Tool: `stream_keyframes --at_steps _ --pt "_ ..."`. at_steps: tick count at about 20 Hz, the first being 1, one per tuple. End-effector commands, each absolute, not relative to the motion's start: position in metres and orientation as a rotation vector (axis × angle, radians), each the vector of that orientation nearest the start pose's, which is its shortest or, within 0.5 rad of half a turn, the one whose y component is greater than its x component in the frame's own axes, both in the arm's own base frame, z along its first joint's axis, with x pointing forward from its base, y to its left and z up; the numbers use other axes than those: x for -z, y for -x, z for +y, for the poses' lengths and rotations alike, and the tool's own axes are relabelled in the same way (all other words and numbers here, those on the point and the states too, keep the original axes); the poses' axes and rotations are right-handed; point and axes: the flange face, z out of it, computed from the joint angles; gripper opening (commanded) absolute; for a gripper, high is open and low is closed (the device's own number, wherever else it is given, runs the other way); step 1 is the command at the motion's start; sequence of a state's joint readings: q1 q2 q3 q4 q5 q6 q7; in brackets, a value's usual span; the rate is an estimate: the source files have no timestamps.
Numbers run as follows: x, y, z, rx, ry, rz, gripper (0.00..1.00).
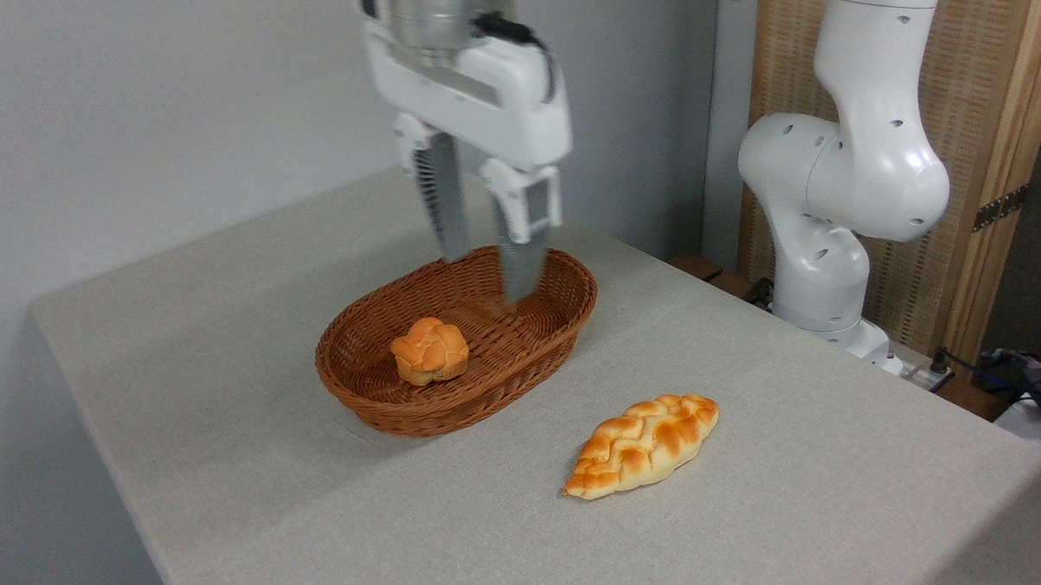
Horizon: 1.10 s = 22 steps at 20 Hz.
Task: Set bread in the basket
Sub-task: 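Move the open gripper from above the basket toward the braided bread, then lower the gripper around the braided golden bread on the table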
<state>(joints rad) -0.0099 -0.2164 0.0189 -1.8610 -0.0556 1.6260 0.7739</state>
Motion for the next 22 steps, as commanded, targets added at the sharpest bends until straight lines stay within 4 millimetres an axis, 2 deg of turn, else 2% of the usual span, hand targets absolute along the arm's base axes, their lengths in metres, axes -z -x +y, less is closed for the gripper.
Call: stream_keyframes --at_steps 1,4,7,10,13,15,19,22 --pt "-0.580 -0.442 0.032 -0.044 3.035 1.161 1.00" --pt "-0.559 -0.430 0.055 -0.043 3.025 1.209 1.00" --pt "-0.533 -0.425 0.056 -0.086 3.002 1.225 1.00" --pt "-0.495 -0.422 0.054 -0.105 2.958 1.237 1.00" --pt "-0.473 -0.421 0.048 -0.103 2.950 1.254 1.00" --pt "-0.465 -0.417 0.048 -0.134 2.933 1.276 1.00" --pt "-0.463 -0.418 0.054 -0.180 2.857 1.308 1.00" --pt "-0.449 -0.413 0.053 -0.210 2.859 1.318 1.00"
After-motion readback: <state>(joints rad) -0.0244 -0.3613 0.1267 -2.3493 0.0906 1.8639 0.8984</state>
